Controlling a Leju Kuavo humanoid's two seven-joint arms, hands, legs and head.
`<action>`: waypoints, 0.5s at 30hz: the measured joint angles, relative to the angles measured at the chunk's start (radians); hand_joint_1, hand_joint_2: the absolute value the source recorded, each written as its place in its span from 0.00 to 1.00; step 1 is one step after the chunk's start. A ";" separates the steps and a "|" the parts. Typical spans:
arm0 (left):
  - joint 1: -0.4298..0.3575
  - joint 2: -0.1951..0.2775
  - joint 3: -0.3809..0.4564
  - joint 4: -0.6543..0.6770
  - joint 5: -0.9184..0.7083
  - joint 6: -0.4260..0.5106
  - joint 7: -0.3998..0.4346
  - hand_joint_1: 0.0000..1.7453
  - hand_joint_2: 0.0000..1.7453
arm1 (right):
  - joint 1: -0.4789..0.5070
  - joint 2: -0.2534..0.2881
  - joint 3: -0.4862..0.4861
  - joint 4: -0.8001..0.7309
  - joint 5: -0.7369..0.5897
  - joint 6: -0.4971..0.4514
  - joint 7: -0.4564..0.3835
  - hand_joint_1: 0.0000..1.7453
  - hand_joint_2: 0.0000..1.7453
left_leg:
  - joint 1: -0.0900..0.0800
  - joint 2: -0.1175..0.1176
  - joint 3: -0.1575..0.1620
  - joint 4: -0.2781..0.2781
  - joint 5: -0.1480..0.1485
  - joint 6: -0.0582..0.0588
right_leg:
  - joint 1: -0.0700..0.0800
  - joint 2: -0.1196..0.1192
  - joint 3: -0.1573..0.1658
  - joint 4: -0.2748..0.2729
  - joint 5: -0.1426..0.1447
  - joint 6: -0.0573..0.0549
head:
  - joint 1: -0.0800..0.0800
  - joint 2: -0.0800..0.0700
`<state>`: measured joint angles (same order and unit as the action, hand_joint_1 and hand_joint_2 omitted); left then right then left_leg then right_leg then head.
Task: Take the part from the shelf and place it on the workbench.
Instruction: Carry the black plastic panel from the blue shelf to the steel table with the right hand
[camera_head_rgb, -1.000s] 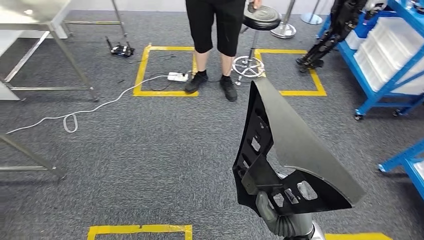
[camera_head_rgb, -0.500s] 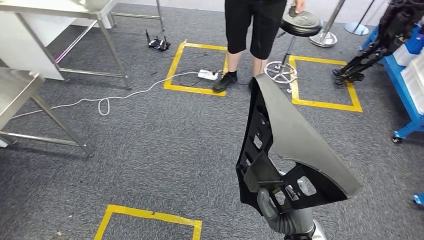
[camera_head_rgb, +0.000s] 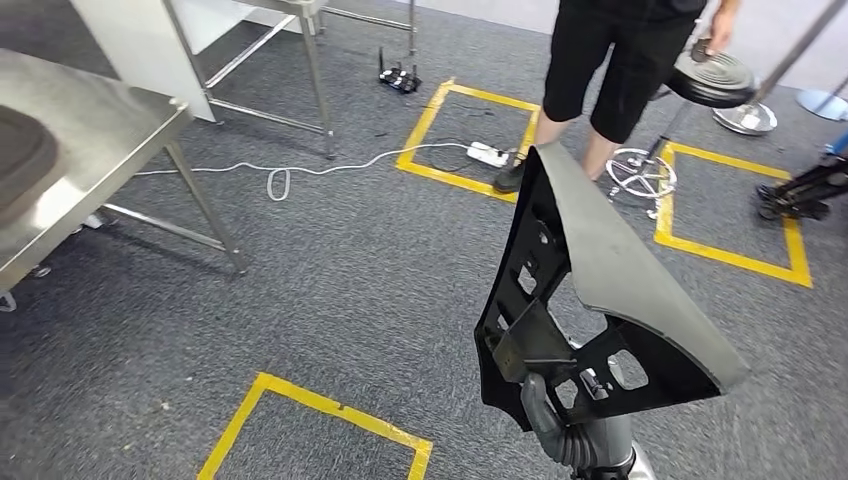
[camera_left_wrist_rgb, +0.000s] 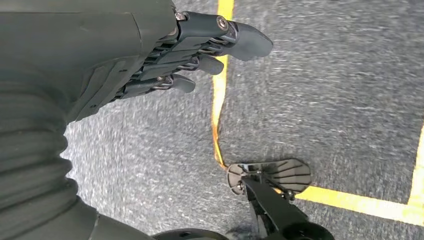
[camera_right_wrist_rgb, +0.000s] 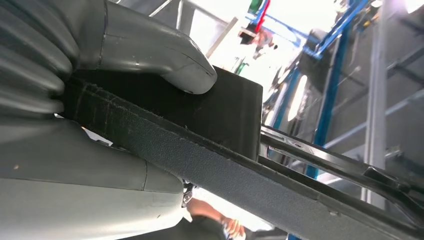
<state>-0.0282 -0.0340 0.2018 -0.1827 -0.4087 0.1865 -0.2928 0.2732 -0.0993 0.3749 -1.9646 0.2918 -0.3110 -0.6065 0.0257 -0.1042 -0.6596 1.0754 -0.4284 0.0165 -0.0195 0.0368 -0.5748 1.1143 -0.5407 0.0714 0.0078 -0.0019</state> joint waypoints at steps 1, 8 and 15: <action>0.000 0.000 0.001 0.000 0.000 -0.001 0.000 0.00 1.00 | 0.000 0.000 -0.001 0.000 0.000 0.000 0.000 1.00 1.00 | 0.000 -0.012 -0.002 0.000 0.004 -0.005 | 0.001 0.018 0.024 -0.053 0.017 -0.003 | 0.000 0.000; 0.007 0.001 0.002 0.001 -0.002 -0.002 -0.010 0.00 1.00 | -0.003 0.006 -0.004 0.000 0.000 0.001 -0.004 1.00 1.00 | -0.002 0.050 -0.044 0.058 -0.032 -0.043 | -0.004 -0.029 0.048 -0.108 0.051 -0.049 | -0.011 0.000; 0.002 0.000 0.002 0.000 -0.005 0.000 -0.018 0.00 1.00 | -0.002 0.010 -0.005 0.000 0.001 0.009 -0.005 1.00 1.00 | 0.001 0.146 -0.018 0.102 -0.057 -0.057 | 0.002 -0.133 0.051 -0.100 0.043 -0.046 | -0.016 0.000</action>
<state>-0.0260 -0.0337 0.2040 -0.1825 -0.4140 0.1868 -0.3107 0.2710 -0.0889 0.3701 -1.9649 0.2929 -0.3018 -0.6116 0.0268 0.0417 -0.6778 1.1772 -0.4853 -0.0409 -0.0176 -0.0961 -0.5237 1.0143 -0.4972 0.0257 -0.0079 -0.0019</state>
